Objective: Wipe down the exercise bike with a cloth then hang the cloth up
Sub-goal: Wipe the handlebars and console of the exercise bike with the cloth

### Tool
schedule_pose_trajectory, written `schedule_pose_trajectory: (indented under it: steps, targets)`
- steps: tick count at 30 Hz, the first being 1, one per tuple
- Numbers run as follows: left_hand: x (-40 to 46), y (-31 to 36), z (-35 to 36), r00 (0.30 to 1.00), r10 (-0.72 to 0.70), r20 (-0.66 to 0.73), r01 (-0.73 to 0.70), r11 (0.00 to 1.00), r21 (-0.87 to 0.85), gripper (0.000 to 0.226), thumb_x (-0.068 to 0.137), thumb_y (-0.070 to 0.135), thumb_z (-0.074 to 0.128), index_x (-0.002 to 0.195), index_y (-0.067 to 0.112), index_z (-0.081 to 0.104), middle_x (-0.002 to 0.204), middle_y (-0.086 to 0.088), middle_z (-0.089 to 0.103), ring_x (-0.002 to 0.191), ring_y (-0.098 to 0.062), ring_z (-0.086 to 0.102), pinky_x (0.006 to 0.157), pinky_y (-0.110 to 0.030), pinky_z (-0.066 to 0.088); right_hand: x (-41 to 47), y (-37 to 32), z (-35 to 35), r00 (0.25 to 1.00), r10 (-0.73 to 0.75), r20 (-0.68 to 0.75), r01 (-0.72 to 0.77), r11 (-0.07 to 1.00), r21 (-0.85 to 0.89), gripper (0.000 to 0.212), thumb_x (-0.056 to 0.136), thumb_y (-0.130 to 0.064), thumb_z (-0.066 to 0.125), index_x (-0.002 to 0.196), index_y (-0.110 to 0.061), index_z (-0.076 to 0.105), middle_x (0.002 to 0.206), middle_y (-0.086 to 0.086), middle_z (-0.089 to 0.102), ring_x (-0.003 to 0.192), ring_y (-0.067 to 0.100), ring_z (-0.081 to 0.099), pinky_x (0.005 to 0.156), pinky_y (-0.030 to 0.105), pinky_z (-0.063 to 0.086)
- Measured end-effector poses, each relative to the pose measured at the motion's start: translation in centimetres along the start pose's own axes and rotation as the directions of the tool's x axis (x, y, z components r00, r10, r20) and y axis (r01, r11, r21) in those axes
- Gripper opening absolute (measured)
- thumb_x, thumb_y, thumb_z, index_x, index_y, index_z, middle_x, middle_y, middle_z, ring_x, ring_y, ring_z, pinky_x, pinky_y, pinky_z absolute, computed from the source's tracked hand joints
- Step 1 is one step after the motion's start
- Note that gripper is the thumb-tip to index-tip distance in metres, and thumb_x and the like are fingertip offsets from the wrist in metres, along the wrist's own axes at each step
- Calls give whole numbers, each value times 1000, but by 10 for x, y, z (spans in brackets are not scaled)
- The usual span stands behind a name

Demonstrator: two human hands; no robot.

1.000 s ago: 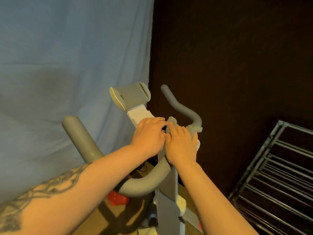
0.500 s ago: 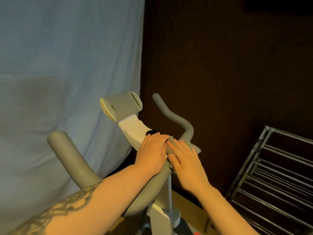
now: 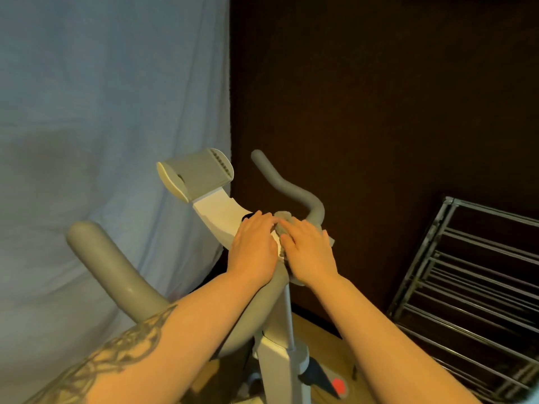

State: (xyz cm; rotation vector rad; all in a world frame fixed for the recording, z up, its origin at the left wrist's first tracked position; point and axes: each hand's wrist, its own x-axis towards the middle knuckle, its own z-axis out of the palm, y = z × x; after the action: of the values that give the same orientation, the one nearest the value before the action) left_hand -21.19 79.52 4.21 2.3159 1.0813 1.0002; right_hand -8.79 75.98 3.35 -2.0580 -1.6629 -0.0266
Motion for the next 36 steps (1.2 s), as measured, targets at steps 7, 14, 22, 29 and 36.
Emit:
schedule_pose_trajectory:
  steps: [7, 14, 22, 29, 36]
  targets:
    - [2, -2, 1, 1000, -3, 20, 2, 999, 47, 42, 99, 9, 38, 141, 15, 42, 146, -3, 43, 140, -18, 26, 118, -33, 15, -28, 17, -10, 994, -106, 34, 100, 986, 137, 44, 105, -37, 29, 150, -39, 27, 154, -24, 17, 147, 3, 3, 119, 35, -3]
    - [-2, -1, -5, 998, 24, 50, -28, 997, 67, 38, 101, 13, 36, 138, 14, 44, 144, -4, 44, 140, -18, 26, 114, -29, 15, -50, 11, 0, 982, -180, -54, 184, 981, 62, 46, 104, -39, 29, 151, -37, 27, 158, -18, 20, 147, 3, 4, 120, 36, -2]
    - [-2, -5, 0, 998, 23, 67, -29, 995, 98, 42, 102, 11, 35, 143, 14, 39, 152, -3, 35, 145, -18, 18, 119, -32, 11, -51, -7, 7, 984, -32, -176, 56, 990, 133, 44, 104, -30, 35, 148, -34, 35, 156, -14, 27, 148, 7, 8, 119, 35, -2]
    - [7, -3, 6, 997, 26, 66, -37, 985, 167, 43, 96, 8, 43, 139, 14, 43, 151, -6, 36, 144, -22, 22, 118, -40, 14, 7, 1, 4, 995, 93, -20, -93, 996, 18, 42, 102, -30, 29, 140, -30, 48, 143, -7, 46, 140, 19, 31, 117, 51, 15]
    - [5, -7, 6, 998, 58, 18, -60, 984, 169, 40, 96, 11, 47, 135, 19, 48, 151, -1, 38, 140, -18, 29, 117, -33, 18, -24, 29, -9, 984, -173, 41, 170, 983, 68, 46, 104, -41, 26, 149, -34, 32, 156, -12, 27, 147, 10, 12, 120, 40, 10]
